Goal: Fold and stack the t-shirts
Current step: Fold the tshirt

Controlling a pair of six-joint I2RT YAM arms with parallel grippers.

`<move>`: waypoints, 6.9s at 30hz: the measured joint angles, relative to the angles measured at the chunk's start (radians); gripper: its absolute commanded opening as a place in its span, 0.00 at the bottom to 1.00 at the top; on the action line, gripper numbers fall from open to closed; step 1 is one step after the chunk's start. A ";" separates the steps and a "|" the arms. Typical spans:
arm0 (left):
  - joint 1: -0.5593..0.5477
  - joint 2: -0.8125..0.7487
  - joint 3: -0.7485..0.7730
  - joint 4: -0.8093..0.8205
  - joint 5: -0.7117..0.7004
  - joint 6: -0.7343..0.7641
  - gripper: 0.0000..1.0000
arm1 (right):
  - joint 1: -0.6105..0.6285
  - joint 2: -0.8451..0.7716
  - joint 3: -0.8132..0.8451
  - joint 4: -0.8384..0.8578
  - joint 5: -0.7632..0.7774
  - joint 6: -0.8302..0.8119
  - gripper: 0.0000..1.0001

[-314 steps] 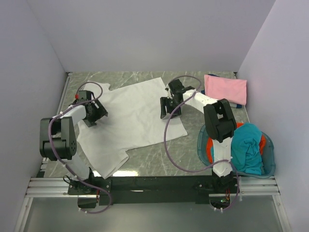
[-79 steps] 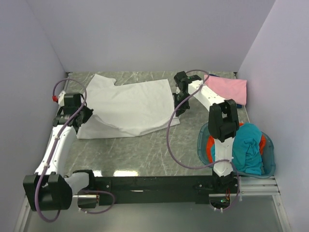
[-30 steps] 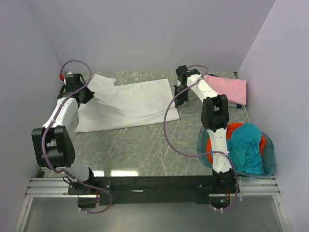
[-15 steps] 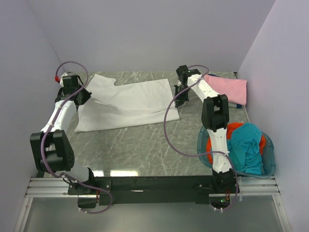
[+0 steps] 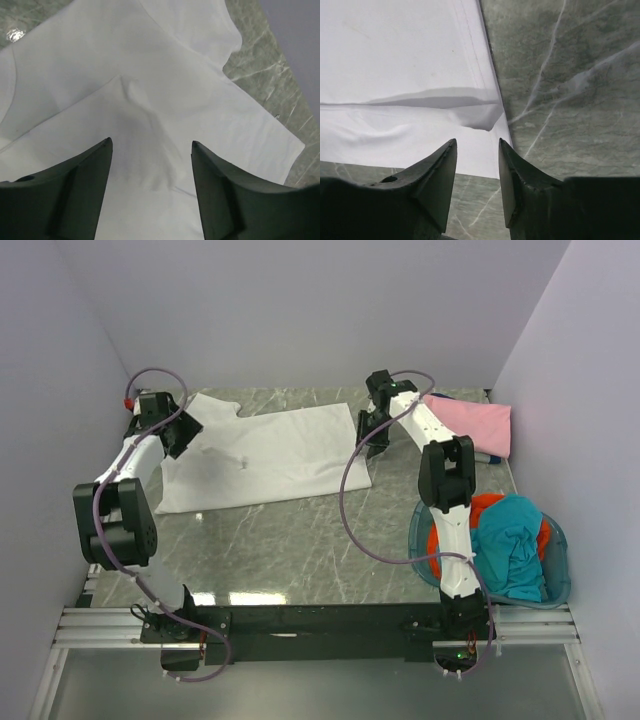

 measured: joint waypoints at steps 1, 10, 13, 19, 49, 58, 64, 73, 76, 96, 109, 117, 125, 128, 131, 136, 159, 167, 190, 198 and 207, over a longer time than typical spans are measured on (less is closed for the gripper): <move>0.000 0.007 0.010 0.000 0.002 -0.004 0.72 | -0.002 -0.006 -0.002 0.007 -0.002 0.000 0.47; 0.000 -0.017 -0.023 0.038 0.007 -0.024 0.76 | -0.025 -0.192 -0.172 0.095 -0.018 0.003 0.47; 0.002 -0.047 -0.114 0.051 0.019 -0.030 0.76 | -0.024 -0.238 -0.220 0.119 -0.039 0.001 0.47; 0.002 -0.050 -0.240 0.068 0.060 -0.037 0.77 | 0.001 -0.233 -0.268 0.146 -0.091 -0.014 0.46; 0.002 -0.080 -0.394 0.143 0.065 -0.032 0.77 | 0.032 -0.214 -0.531 0.227 -0.131 -0.037 0.45; 0.002 -0.266 -0.577 0.142 0.082 -0.082 0.77 | 0.032 -0.414 -0.863 0.247 -0.156 -0.006 0.45; 0.000 -0.443 -0.699 0.068 0.101 -0.106 0.77 | 0.032 -0.506 -1.003 0.237 -0.166 0.017 0.45; -0.019 -0.672 -0.702 -0.092 0.119 -0.111 0.77 | 0.035 -0.537 -0.987 0.153 -0.122 -0.003 0.45; -0.026 -0.666 -0.664 -0.100 0.119 -0.102 0.77 | 0.037 -0.537 -0.898 0.107 -0.121 -0.021 0.45; -0.179 -0.213 -0.465 0.090 0.174 -0.090 0.78 | 0.050 -0.432 -0.822 0.182 -0.182 -0.046 0.45; -0.179 -0.203 -0.523 0.135 0.171 -0.049 0.78 | 0.052 -0.493 -0.995 0.233 -0.188 -0.018 0.45; -0.180 -0.303 -0.608 0.117 0.168 -0.054 0.78 | 0.088 -0.578 -1.138 0.242 -0.227 0.014 0.45; -0.180 -0.451 -0.699 0.041 0.131 -0.077 0.79 | 0.130 -0.627 -1.216 0.234 -0.249 0.031 0.45; -0.180 -0.495 -0.711 -0.001 0.114 -0.076 0.79 | 0.138 -0.649 -1.229 0.232 -0.234 0.034 0.45; -0.180 -0.528 -0.710 -0.030 0.100 -0.072 0.79 | 0.142 -0.676 -1.218 0.214 -0.193 0.034 0.46; -0.180 -0.520 -0.610 -0.090 0.092 -0.048 0.79 | 0.142 -0.703 -1.071 0.155 -0.128 0.044 0.46; -0.180 -0.147 -0.103 -0.076 0.093 0.087 0.76 | -0.054 -0.488 -0.745 0.320 0.168 0.003 0.45; -0.180 -0.095 -0.095 -0.083 0.093 0.096 0.76 | -0.071 -0.441 -0.745 0.408 0.136 -0.009 0.44; -0.180 -0.024 -0.037 -0.082 0.093 0.106 0.76 | -0.084 -0.326 -0.682 0.443 0.104 -0.027 0.29; -0.180 0.034 0.023 -0.083 0.094 0.108 0.76 | -0.084 -0.327 -0.682 0.418 0.103 -0.027 0.17; -0.180 0.181 0.167 -0.103 0.079 0.135 0.67 | -0.084 -0.326 -0.681 0.381 0.110 -0.031 0.00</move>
